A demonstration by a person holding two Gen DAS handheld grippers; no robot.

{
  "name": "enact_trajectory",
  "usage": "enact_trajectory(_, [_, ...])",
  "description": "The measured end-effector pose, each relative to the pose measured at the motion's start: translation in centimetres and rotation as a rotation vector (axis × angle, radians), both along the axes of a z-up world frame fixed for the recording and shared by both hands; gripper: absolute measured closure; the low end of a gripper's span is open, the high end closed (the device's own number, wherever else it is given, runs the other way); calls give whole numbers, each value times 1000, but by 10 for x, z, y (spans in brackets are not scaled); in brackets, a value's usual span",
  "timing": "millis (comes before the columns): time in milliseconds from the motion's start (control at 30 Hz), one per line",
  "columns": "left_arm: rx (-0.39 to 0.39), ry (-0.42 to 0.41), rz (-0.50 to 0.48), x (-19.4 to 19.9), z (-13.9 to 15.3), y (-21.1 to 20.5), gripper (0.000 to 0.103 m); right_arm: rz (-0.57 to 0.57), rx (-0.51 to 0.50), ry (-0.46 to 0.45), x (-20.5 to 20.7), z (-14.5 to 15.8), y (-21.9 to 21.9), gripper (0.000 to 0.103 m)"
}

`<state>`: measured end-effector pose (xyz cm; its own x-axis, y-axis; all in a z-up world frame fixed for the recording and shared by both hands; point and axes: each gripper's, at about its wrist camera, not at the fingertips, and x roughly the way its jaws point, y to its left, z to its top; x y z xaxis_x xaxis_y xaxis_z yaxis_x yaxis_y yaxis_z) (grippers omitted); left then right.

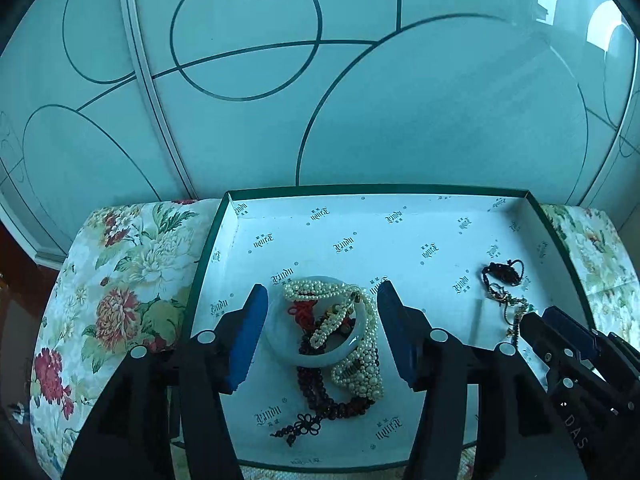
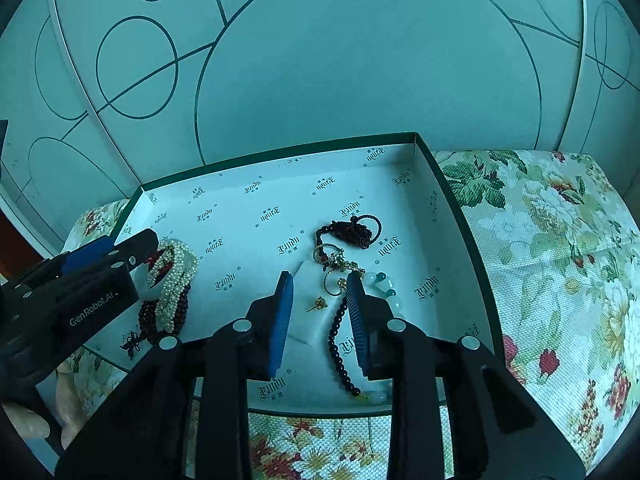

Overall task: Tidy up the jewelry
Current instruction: 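Carry the pearl strand into the green box and open the left tool, then withdraw both tools over the red coral strand and gold earring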

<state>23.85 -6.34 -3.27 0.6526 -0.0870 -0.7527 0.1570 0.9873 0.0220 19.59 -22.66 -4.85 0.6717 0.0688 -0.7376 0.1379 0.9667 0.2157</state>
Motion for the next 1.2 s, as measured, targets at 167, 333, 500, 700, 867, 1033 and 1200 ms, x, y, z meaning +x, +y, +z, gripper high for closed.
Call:
enact_trajectory(167, [-30, -26, 19, -21, 18, 18, 46, -6, 2, -31, -28, 16, -1, 75])
enact_trajectory(333, [-21, -29, 43, -56, 18, 37, 46, -4, 4, -30, -67, 18, 1, 75])
enact_trajectory(500, [-21, 7, 73, -91, 2, 57, 46, -8, 10, -15, -106, 12, 4, 75])
enact_trajectory(700, [-23, 60, 103, -122, -23, 75, 46, 0, 9, 19, -137, 0, 17, 75])
enact_trajectory(867, [-10, 61, 104, -140, -30, 79, 46, 26, -3, 32, -148, -6, 33, 75])
enact_trajectory(1033, [3, 41, 112, -149, -28, 82, 46, 62, -13, 23, -148, -5, 52, 75])
enact_trajectory(1200, [6, 35, 140, -151, -29, 90, 46, 94, -23, 26, -141, -7, 71, 75])
